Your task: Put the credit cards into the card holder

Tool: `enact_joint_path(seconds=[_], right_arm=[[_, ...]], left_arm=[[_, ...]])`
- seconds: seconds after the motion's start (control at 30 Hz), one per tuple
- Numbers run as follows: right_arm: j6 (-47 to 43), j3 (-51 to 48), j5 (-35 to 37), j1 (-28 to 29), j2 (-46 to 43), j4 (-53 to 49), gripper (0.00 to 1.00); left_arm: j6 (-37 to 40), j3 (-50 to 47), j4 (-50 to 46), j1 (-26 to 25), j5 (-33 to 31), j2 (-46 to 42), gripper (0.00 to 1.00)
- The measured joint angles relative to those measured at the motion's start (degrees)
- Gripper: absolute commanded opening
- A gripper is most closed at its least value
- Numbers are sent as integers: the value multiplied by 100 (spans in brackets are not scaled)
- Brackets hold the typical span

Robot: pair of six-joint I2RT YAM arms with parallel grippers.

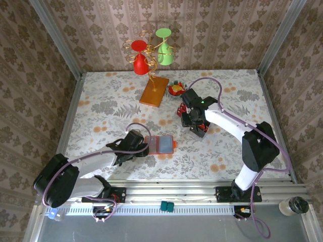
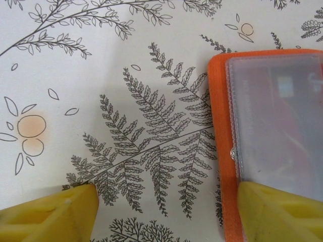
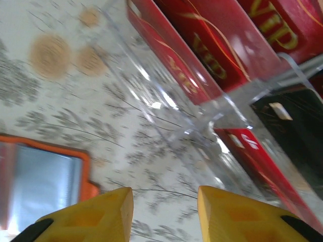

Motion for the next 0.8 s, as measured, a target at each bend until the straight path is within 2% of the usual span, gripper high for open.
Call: enact_joint_path(seconds=[0.3,0.57,0.8], right_arm=[[-457,-103,848,0,149,-330,37],[-557,-337,981,2,304,-332,33],[-568,-498,992,2,420,-293,24]], left_arm=[[0,26,-48,0,-2,11,74],[0,92,-90,-2,-20,103,74],[0,114,-111,-2,-22,118,74]])
